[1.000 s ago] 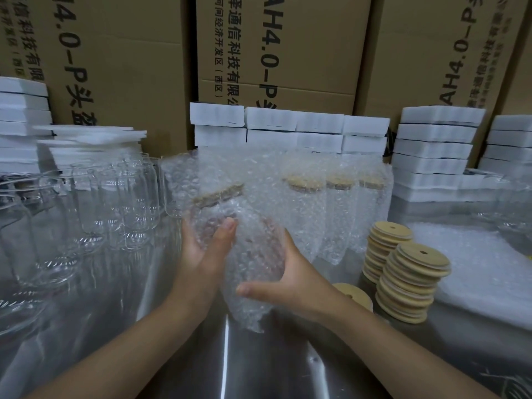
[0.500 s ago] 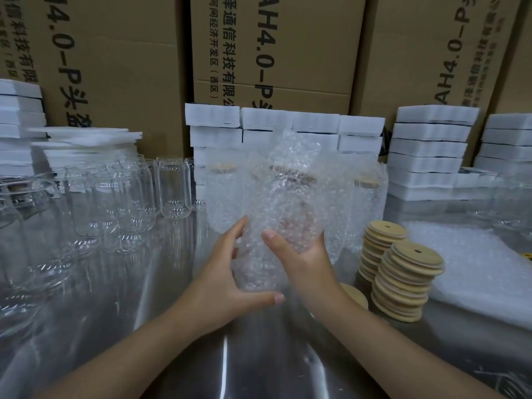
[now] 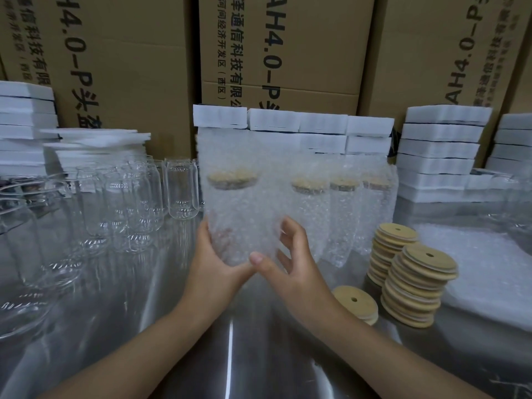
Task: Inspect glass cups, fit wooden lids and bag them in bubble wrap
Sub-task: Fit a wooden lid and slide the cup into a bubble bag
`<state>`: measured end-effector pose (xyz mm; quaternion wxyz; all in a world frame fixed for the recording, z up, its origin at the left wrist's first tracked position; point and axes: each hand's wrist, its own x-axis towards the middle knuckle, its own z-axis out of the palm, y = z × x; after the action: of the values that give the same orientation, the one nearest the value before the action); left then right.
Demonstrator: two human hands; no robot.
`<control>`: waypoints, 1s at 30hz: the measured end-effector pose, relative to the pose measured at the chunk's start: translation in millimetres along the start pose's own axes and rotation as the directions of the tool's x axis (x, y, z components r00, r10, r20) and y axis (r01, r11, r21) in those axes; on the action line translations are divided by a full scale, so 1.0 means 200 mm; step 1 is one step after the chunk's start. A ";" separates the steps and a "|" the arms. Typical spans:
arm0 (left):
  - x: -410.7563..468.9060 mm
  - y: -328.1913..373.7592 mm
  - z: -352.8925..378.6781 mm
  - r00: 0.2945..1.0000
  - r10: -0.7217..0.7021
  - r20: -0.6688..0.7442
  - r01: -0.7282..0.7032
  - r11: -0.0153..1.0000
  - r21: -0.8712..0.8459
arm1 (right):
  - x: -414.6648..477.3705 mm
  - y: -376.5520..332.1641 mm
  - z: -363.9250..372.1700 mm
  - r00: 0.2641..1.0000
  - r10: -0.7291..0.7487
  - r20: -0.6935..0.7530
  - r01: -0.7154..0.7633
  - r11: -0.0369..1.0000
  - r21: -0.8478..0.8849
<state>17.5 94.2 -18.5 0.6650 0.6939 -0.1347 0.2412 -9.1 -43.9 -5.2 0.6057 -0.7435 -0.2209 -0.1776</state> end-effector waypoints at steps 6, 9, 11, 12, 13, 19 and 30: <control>0.18 -0.11 -0.12 0.959 -0.025 -0.283 0.061 0.991 0.118 | 0.03 0.03 -0.06 0.964 -0.207 -0.167 0.160 0.953 -0.256; 0.26 -0.17 -0.17 0.952 -0.059 -0.301 0.105 0.985 0.137 | 0.07 0.05 -0.11 0.908 -0.359 -0.215 0.262 0.889 -0.376; 0.30 -0.21 -0.16 0.957 -0.092 -0.274 0.133 0.981 0.138 | 0.08 0.06 -0.12 0.888 -0.414 -0.200 0.307 0.857 -0.414; 0.32 -0.22 -0.15 0.962 -0.107 -0.251 0.144 0.981 0.134 | 0.09 0.07 -0.12 0.883 -0.431 -0.186 0.324 0.845 -0.425; 0.33 -0.24 -0.13 0.966 -0.116 -0.229 0.148 0.981 0.128 | 0.09 0.07 -0.12 0.879 -0.445 -0.172 0.339 0.836 -0.433; 0.44 -0.29 0.03 0.984 -0.120 -0.132 0.133 0.987 0.095 | 0.10 0.10 -0.12 0.876 -0.461 -0.138 0.359 0.817 -0.452; 0.52 -0.39 0.11 0.985 -0.125 -0.117 0.141 0.979 0.146 | 0.11 0.11 -0.12 0.897 -0.437 -0.061 0.358 0.801 -0.479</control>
<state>148.4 91.9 -33.1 0.6305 0.7366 -0.0332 0.2426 20.9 -67.9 -7.8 0.3795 -0.7834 -0.2724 -0.4099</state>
